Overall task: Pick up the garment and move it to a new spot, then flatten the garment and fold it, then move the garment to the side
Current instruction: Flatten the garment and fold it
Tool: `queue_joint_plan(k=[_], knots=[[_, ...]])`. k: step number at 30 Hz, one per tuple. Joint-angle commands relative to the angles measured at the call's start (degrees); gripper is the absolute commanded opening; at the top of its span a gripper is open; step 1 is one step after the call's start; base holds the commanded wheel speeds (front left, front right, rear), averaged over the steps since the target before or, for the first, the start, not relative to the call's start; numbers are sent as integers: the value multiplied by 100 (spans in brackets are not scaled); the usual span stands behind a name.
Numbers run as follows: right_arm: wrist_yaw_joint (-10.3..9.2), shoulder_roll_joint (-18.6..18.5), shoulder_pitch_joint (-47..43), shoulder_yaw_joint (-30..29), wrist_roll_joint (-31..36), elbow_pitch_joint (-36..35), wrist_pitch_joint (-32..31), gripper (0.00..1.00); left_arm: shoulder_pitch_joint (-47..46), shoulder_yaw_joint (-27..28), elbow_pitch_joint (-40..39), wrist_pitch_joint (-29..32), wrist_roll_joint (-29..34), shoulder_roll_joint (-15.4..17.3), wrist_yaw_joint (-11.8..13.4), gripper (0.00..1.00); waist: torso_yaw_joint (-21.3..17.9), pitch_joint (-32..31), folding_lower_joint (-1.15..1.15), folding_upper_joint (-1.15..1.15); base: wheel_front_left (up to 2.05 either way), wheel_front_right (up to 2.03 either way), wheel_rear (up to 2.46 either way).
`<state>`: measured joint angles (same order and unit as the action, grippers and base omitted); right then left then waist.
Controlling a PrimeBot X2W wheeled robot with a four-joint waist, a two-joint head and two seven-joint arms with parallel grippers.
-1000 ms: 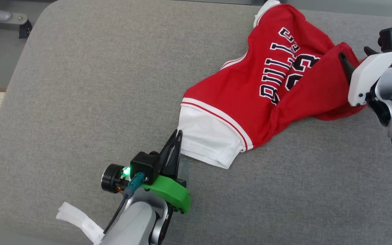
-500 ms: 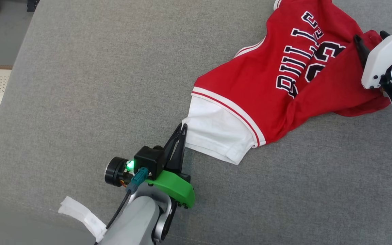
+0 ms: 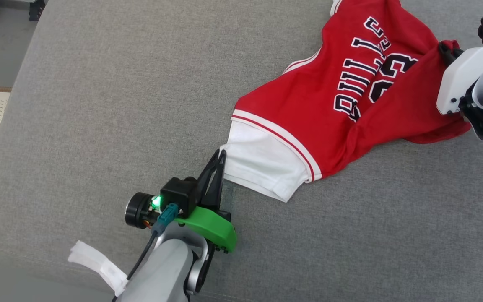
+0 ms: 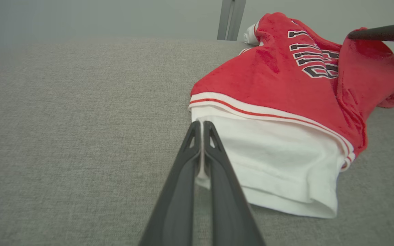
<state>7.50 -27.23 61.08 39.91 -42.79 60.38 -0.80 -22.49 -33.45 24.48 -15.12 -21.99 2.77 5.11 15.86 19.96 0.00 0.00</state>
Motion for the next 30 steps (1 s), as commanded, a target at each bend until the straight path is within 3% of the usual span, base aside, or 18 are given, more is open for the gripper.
queue_joint_plan(k=[1,9,20,30], knots=[[-2,-29,-92,75,-67,-52,85,0,-21,116,-25,0,-12,28,19,0,-78,-95,0,0,0,0,0],[-2,-167,-325,439,-563,-724,722,0,141,950,-186,-1,117,140,-207,0,-549,-697,0,0,0,0,0],[-2,-519,-323,396,-995,-1907,1530,0,-532,2178,-645,146,-1045,214,-676,0,-1241,-1467,0,0,0,0,0],[-2,-551,-335,-327,-523,-3026,1599,0,-1619,2830,-1655,812,-1653,474,-396,0,-1674,-2082,0,0,0,0,0]])
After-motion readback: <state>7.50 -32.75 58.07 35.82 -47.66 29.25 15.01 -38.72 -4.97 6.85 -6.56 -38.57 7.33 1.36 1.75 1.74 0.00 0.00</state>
